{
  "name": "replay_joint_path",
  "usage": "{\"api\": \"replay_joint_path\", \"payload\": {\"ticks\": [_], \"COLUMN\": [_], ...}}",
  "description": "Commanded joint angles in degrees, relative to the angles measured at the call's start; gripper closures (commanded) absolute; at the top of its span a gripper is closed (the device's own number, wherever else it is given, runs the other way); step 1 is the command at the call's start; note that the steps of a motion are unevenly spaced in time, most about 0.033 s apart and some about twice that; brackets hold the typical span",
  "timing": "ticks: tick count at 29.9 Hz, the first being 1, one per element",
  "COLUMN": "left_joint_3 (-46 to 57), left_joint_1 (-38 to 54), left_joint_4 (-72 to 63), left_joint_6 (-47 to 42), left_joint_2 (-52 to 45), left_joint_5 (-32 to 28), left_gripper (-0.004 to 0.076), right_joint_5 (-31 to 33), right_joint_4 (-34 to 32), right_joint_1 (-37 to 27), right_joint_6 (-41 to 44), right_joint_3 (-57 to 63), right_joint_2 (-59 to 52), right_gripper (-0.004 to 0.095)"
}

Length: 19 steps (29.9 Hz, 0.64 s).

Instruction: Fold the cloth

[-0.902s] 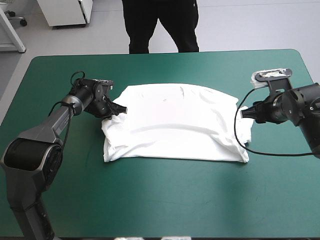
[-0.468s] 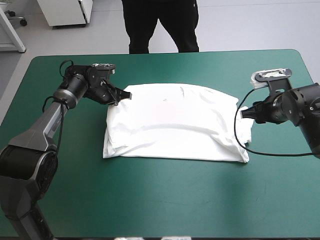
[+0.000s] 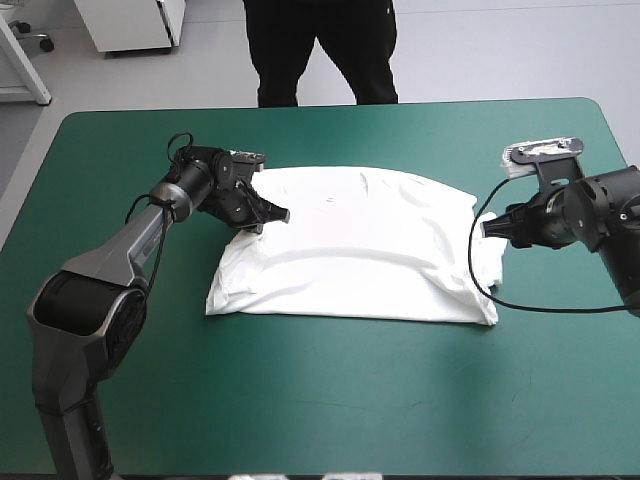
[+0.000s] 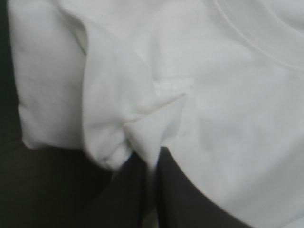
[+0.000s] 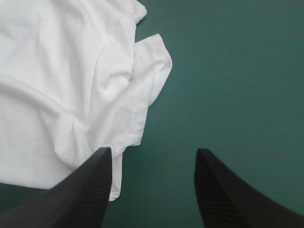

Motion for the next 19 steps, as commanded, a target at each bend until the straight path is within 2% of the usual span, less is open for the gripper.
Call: {"api": "replay_joint_path", "payload": {"ticks": [1,6,8,10,19], "left_joint_3": [-1.6,-1.7,-1.7,-1.7,-1.7], "left_joint_1": [-0.3,-0.3,-0.3,-0.3,-0.4], "left_joint_4": [-3.6,-3.0,-1.8,-0.7,-0.3], "left_joint_6": [3.5,3.6,3.3,3.0,3.0], "left_joint_2": [-3.8,-6.9,-9.6,-13.0,-29.6], "left_joint_5": [1.4,4.8,5.8,6.3,8.1], "left_gripper": [0.0603,0.0244,0.0146,0.0120,0.0122], "right_joint_5": [-2.9,-3.2,-3.7,-4.6,-7.9], "right_joint_4": [-1.4,-1.4,-1.4,-1.0,-0.2], "right_joint_1": [0.1,0.1,0.1,0.1,-0.5], "right_joint_6": [-0.5,-0.1,0.4,0.7,2.8], "right_joint_3": [-2.0,-2.0,-2.0,-2.0,-2.0], "right_joint_2": [-1.0,1.2,2.7,4.1,12.5], "right_gripper": [0.0414,0.0414,0.0414,0.0413,0.0372]}}
